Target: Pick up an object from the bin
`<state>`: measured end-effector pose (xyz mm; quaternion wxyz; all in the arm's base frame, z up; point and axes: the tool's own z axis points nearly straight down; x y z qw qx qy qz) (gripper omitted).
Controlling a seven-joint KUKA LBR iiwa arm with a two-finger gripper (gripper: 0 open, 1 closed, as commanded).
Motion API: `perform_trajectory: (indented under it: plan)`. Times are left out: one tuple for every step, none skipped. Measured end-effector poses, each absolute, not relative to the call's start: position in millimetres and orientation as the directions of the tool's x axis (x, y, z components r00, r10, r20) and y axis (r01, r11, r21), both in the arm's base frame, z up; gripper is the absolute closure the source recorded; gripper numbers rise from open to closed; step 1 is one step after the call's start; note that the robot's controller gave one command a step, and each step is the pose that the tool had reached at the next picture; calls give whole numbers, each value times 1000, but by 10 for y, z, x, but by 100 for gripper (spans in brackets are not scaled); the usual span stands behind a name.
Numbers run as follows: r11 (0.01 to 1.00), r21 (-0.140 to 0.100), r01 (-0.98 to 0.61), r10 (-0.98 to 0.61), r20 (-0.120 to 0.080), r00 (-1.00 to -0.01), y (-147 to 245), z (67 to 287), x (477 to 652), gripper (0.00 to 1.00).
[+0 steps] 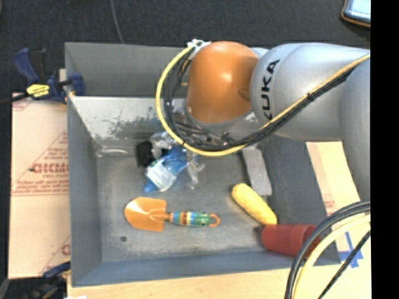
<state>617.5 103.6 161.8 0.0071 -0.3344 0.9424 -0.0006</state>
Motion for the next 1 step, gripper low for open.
perform_trajectory:
  plan:
    - [800,0,-600,-600,-7,-800,793,1249,6510,0]
